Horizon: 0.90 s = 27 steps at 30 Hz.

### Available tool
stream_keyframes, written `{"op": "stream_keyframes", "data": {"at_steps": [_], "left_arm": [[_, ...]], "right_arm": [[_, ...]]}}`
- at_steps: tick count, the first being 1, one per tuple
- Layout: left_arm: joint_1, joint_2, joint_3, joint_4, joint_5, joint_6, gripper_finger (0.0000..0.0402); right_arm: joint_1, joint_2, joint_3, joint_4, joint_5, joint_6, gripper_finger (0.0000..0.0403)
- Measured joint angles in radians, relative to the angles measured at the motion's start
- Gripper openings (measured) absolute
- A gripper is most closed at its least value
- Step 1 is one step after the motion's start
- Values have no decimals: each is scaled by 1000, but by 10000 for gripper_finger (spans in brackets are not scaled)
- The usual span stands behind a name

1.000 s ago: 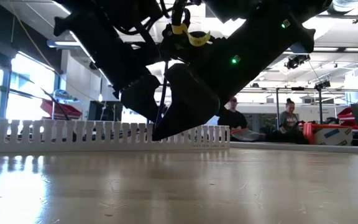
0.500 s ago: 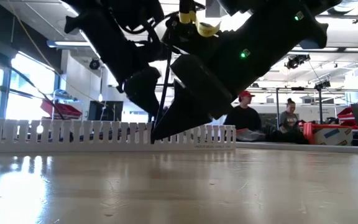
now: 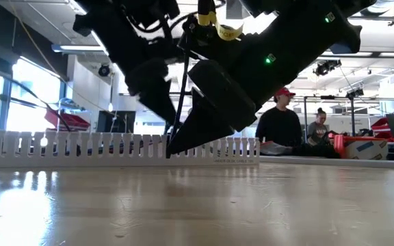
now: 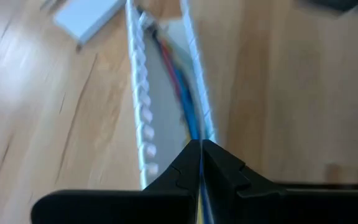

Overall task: Ziptie cables
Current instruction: Close the cable duct

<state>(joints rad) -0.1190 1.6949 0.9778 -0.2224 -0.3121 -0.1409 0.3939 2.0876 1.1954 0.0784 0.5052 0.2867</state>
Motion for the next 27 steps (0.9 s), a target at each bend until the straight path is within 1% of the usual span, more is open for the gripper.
{"op": "stream_keyframes", "data": {"at_steps": [4, 8, 14, 17, 21, 27], "left_arm": [[1, -17, 1, 12, 40, 19, 0], [16, -3, 1, -30, 77, 5, 0], [23, 22, -1, -41, 74, -3, 0], [28, 24, -31, -24, 71, -12, 0], [29, 24, -100, 37, 67, -39, 0], [5, 20, -200, 202, 60, -65, 0]], "right_arm": [[0, 0, 0, 1, 0, 0, 0], [0, 0, 0, 5, 0, 0, 0], [0, 0, 0, 8, 0, 0, 0], [0, 0, 0, 6, 3, 3, 0], [-1, 0, 0, 2, 1, 4, 0], [0, 0, 0, -8, -15, 20, 0]]}}
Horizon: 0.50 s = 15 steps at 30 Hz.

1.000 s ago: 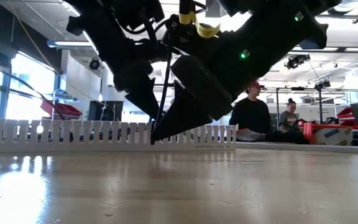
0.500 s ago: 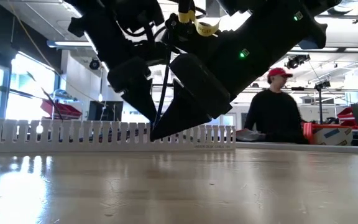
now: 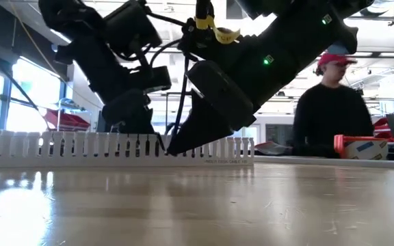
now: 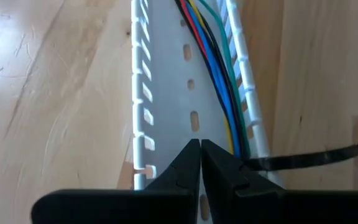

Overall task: Ziptie cables
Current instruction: Close the cable duct

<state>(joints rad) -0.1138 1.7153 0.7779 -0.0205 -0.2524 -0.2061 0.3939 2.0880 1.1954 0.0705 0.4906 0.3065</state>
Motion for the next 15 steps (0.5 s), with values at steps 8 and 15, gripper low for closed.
{"op": "stream_keyframes", "data": {"at_steps": [8, 15], "left_arm": [[-5, -1, -58, 108, -6, -21, 0], [-6, 0, -88, 158, -6, -28, 0]], "right_arm": [[-1, 0, 0, -62, -75, 34, 0], [8, 0, 0, -112, -90, 60, 0]]}}
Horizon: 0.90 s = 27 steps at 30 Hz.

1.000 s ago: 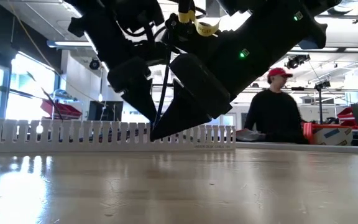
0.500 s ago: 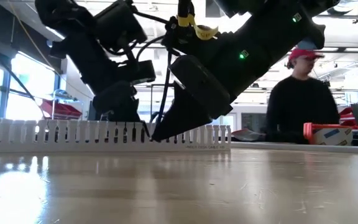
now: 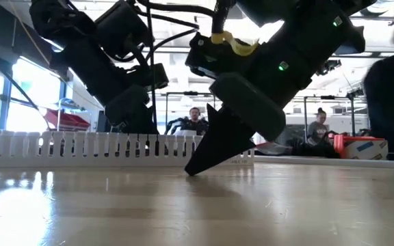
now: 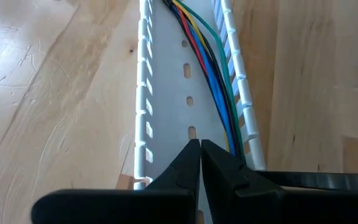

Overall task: Ziptie cables
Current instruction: Close the cable duct

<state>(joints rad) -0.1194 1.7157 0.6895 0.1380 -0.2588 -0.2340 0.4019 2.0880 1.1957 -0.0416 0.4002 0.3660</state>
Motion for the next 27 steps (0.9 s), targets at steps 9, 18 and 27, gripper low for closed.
{"op": "stream_keyframes", "data": {"at_steps": [9, 18, 27], "left_arm": [[-60, -65, 36, -12, 7, 24, 0], [-187, -220, 95, 17, -114, 54, 0], [-398, -232, 136, 41, -283, 55, 0]], "right_arm": [[92, -76, 0, -161, 226, 2, 0], [194, -318, -34, -759, 436, 288, 26], [73, -800, -545, -504, 407, 299, 177]]}}
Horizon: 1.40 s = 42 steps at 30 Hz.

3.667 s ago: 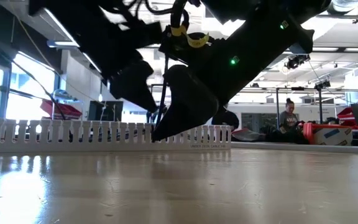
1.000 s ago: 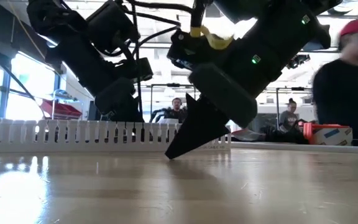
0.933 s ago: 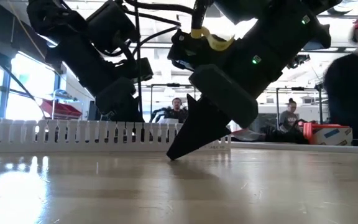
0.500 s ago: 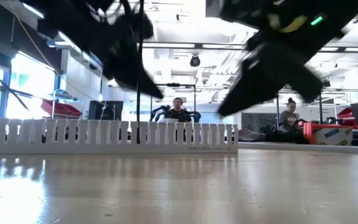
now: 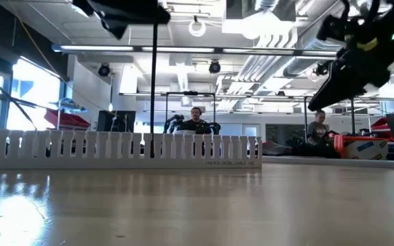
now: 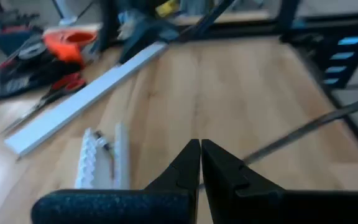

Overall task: Ziptie cables
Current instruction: Close the cable duct

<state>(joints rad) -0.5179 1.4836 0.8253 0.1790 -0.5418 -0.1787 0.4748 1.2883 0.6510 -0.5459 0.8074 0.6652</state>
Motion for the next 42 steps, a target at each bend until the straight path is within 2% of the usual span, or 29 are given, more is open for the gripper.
{"op": "stream_keyframes", "data": {"at_steps": [4, 8, 11, 16, 22, 27, 33, 42], "left_arm": [[-86, 8, 0, 47, -59, -6, 0], [-152, 15, 1, 55, -105, -31, 0], [-184, 22, 1, 59, -150, -51, 0], [-193, 50, 1, 62, -161, -56, 0], [-186, 92, 1, 90, -160, -65, 0], [-188, 113, 1, 118, -145, -63, 0], [-189, 114, 1, 132, -147, -61, 0], [-193, 114, 1, 183, -144, -20, 0]], "right_arm": [[-121, -124, -210, 311, -57, -226, 251], [-278, -146, -341, 517, -159, -347, 310], [-390, -136, -388, 596, -247, -396, 330], [-515, -128, -449, 663, -367, -468, 334], [-557, -120, -551, 765, -453, -474, 334], [-555, -120, -627, 884, -455, -439, 317], [-555, -91, -635, 925, -459, -457, 263], [-523, 62, -605, 1056, -460, -394, 179]]}}
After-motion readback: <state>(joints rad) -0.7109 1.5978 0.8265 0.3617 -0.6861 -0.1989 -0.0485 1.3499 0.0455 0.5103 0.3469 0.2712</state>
